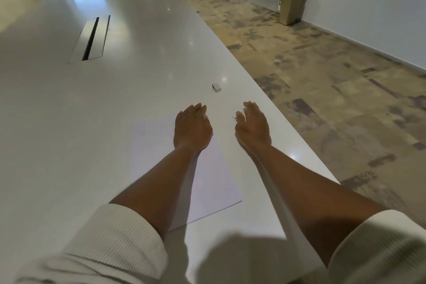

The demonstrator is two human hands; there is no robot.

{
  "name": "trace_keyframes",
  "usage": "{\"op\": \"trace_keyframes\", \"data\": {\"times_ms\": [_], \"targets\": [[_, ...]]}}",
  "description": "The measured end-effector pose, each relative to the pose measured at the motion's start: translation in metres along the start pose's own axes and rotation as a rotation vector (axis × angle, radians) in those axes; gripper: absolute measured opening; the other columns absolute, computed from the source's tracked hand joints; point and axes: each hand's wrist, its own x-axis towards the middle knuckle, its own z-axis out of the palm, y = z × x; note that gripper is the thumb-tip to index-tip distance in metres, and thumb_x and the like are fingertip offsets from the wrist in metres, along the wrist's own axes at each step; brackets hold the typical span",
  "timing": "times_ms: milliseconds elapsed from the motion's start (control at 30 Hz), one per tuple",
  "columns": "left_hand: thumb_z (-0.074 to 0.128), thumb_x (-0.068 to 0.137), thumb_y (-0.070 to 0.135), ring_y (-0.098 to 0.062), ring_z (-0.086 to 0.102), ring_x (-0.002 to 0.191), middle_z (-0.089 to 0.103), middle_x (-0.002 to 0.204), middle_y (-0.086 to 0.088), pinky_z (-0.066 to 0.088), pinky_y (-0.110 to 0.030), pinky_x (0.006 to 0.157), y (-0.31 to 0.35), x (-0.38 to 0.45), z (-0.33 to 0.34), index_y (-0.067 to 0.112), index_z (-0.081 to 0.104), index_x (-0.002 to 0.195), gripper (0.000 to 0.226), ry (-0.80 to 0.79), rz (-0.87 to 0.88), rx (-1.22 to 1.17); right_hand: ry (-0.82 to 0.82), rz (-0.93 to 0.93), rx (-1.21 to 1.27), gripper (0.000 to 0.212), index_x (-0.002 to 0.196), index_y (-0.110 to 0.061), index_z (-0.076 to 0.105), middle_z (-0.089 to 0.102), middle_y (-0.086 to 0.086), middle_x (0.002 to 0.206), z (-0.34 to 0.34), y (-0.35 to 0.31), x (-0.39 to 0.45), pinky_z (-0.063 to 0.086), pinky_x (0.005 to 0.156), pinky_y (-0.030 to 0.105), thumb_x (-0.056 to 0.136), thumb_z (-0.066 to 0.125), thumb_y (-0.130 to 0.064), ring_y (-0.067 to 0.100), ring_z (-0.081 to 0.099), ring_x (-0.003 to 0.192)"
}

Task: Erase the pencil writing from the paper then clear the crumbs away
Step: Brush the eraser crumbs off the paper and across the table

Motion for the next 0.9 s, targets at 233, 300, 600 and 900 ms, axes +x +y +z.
{"op": "trace_keyframes", "data": {"times_ms": [233, 300, 600, 900], "targets": [[0.033, 0.108, 0.024, -0.018, 0.026, 0.154, 0.037, 0.165, -0.001, 0.013, -0.038, 0.127, 0.000, 0.001, 0.001, 0.018, 0.045, 0.155, 0.049, -0.011, -0.004, 0.007, -0.182, -0.133, -0.031, 0.080, 0.149, -0.017, 0.037, 0.027, 0.000, 0.160, -0.016, 0.011, 0.005, 0.020, 0.121, 0.034, 0.082, 0.073, -0.045, 0.014, 0.020, 0.149], [0.034, 0.109, 0.023, -0.018, 0.026, 0.154, 0.037, 0.165, -0.001, 0.012, -0.037, 0.126, 0.000, 0.000, 0.001, 0.018, 0.045, 0.155, 0.048, -0.009, -0.001, 0.008, -0.093, -0.113, 0.071, 0.052, 0.143, -0.012, 0.045, 0.037, 0.003, 0.155, -0.017, 0.011, 0.005, 0.026, 0.120, 0.038, 0.095, 0.059, -0.026, 0.016, 0.033, 0.144], [0.033, 0.109, 0.023, -0.018, 0.025, 0.155, 0.035, 0.165, -0.001, 0.012, -0.038, 0.127, 0.002, -0.001, 0.000, 0.018, 0.044, 0.156, 0.048, -0.013, -0.008, 0.007, -0.147, -0.096, 0.093, 0.076, 0.142, -0.017, 0.046, 0.036, 0.000, 0.156, -0.018, 0.014, 0.006, 0.037, 0.113, 0.032, 0.078, 0.078, -0.040, 0.011, 0.045, 0.136], [0.033, 0.109, 0.023, -0.018, 0.024, 0.155, 0.035, 0.166, -0.001, 0.012, -0.037, 0.127, 0.002, -0.001, -0.001, 0.018, 0.043, 0.156, 0.049, -0.011, -0.008, 0.011, -0.100, -0.082, 0.084, 0.067, 0.141, -0.020, 0.046, 0.036, -0.002, 0.156, -0.014, 0.014, 0.006, 0.036, 0.115, 0.040, 0.084, 0.070, -0.045, 0.013, 0.039, 0.140]]}}
